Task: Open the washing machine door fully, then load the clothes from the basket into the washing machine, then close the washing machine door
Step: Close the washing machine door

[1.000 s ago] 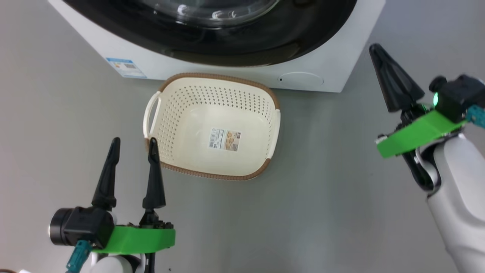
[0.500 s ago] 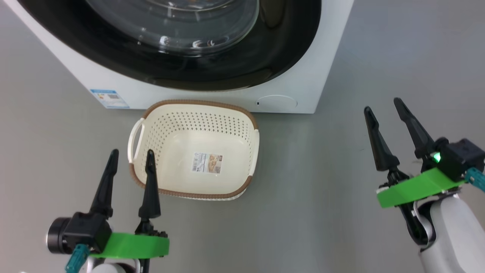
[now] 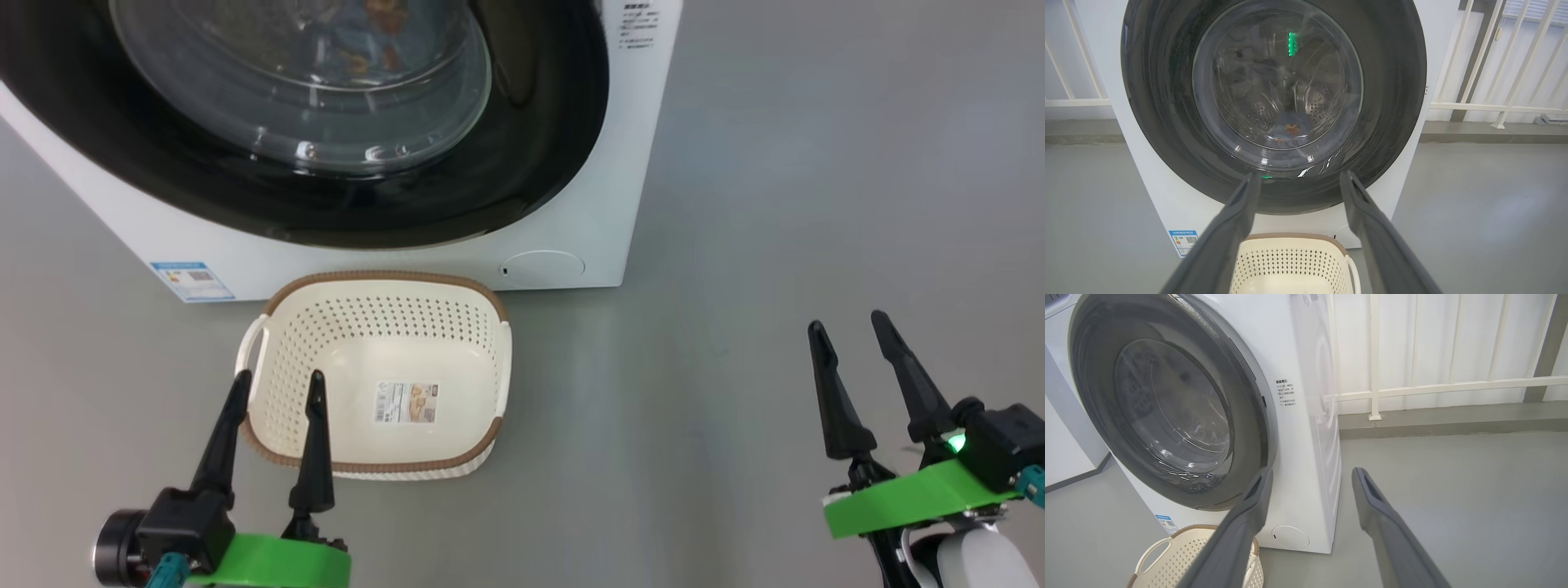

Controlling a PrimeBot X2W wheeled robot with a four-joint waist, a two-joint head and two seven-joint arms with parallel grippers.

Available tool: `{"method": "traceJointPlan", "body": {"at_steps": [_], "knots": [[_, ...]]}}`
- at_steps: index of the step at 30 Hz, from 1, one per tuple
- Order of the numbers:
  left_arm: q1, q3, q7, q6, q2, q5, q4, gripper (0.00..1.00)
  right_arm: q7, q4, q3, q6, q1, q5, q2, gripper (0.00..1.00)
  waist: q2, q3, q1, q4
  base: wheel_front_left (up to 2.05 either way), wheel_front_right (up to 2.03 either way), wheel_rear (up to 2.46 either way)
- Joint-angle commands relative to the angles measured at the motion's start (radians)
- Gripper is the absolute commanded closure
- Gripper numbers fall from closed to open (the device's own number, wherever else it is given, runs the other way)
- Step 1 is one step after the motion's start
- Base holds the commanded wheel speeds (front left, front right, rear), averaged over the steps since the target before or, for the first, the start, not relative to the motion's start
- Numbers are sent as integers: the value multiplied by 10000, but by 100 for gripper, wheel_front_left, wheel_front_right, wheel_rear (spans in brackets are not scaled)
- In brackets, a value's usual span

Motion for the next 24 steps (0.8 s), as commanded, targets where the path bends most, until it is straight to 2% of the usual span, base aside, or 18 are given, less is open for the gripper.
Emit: {"method": "traceJointPlan", "body": {"at_steps": [1, 12, 24], "knots": [[-21, 375, 35, -64, 247, -79, -113, 0, 42, -386, 120, -53, 146, -251, 45, 0, 0, -190, 1, -191, 0, 0, 0], [310, 252, 115, -52, 326, -176, -34, 0, 401, -1233, -197, -53, 1303, -433, 513, 0, 0, -743, 1, -324, 0, 0, 0], [719, 152, 248, -64, 446, -335, 44, 0, 725, -1544, -261, -53, 2026, -566, 725, 0, 0, -1524, 1, -333, 0, 0, 0]]}}
